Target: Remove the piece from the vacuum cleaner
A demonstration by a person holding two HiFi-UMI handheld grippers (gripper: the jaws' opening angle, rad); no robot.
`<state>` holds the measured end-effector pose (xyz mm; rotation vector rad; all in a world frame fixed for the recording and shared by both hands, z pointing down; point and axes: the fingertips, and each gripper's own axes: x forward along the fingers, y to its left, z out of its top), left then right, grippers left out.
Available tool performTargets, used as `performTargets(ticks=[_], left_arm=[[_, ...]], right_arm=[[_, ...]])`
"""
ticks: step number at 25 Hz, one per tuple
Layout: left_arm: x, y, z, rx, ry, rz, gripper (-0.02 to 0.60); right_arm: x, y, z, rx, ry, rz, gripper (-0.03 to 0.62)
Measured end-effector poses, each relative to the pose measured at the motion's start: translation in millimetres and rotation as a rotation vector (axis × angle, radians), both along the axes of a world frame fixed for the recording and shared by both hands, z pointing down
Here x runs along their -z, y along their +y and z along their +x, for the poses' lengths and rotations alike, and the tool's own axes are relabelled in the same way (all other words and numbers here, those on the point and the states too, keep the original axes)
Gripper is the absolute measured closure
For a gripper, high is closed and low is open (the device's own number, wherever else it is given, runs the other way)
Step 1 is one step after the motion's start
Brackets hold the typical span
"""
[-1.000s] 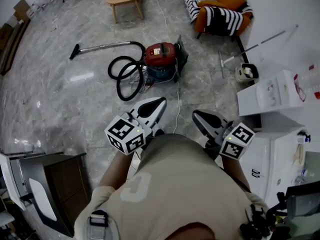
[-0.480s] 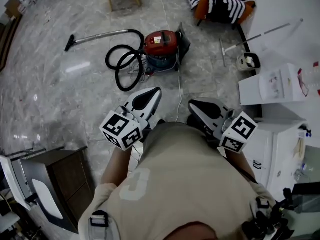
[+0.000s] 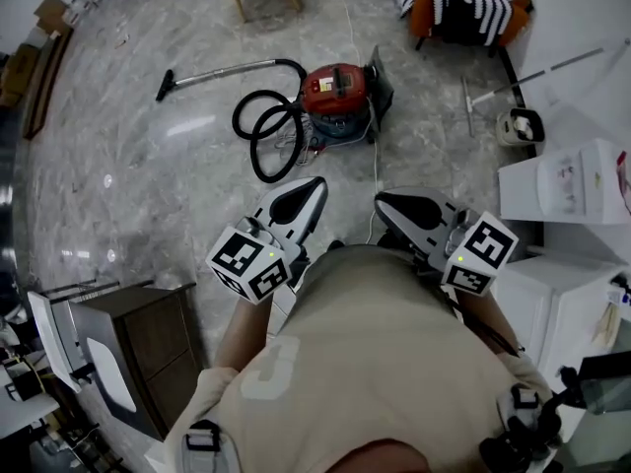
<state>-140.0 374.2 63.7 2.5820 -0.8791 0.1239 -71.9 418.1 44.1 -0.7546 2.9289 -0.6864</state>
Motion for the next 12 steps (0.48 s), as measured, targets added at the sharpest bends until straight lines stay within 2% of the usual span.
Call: performTargets(ticks=[7,12], left_arm=[[26,-29,91,-0.043,-0.033,0.047,0.578],[37,-42,145,-0.081,-0.015,0.052,0.578]], right_arm=[[-2,-34,65,0.044,-0.042,0.038,0.589],[-8,-46,97,0.101,0.063,0.121,0.589]])
